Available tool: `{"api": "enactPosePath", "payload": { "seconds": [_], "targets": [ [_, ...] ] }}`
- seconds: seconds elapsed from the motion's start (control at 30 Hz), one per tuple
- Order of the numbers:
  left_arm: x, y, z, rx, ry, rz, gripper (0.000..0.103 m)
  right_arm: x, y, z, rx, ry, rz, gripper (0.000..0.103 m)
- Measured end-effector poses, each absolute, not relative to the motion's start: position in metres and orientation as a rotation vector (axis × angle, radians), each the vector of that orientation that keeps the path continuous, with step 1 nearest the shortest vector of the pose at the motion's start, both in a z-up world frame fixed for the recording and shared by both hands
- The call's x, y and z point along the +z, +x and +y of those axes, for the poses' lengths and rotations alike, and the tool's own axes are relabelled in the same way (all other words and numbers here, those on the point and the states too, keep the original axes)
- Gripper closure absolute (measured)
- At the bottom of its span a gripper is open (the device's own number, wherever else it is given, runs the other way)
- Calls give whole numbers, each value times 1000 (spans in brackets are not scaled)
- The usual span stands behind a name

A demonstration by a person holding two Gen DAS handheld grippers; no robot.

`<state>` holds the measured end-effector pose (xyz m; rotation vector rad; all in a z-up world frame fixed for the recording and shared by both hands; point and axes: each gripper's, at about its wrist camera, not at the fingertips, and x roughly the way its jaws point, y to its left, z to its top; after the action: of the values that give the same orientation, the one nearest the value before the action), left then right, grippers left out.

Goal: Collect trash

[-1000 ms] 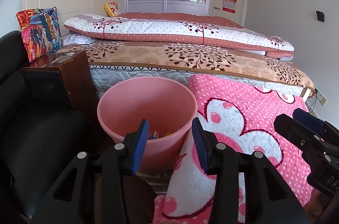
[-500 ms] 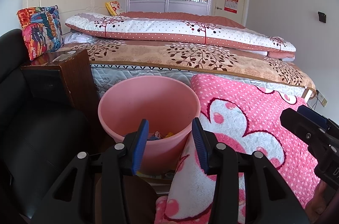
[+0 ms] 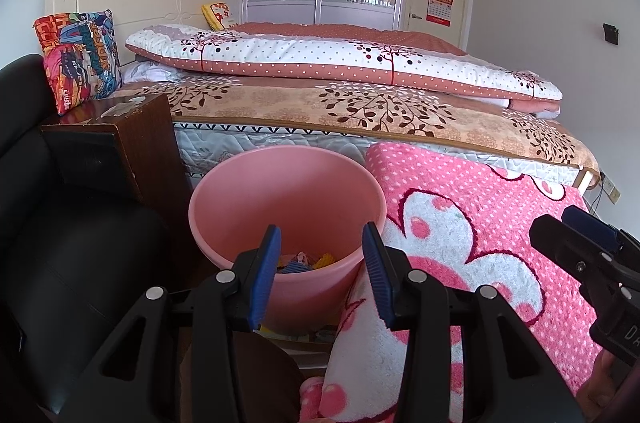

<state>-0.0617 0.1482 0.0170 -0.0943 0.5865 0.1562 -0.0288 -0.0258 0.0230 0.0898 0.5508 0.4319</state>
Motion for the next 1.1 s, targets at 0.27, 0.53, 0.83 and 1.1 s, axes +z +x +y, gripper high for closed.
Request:
{"api": "enactPosePath", "payload": {
  "seconds": [0.27, 0.53, 0.83, 1.1],
  "targets": [
    [16, -60, 150, 151, -95, 589, 60, 21, -28, -25, 432, 86, 556, 32],
    [17, -62, 147, 149, -96, 579, 60, 23, -31, -25, 429, 86, 549, 32],
    [18, -63, 145, 150, -93, 576, 60, 24, -32, -23, 439, 79, 549, 32],
    [20, -62, 144, 146, -84, 574, 60, 25, -33, -24, 438, 82, 544, 32]
  ]
}}
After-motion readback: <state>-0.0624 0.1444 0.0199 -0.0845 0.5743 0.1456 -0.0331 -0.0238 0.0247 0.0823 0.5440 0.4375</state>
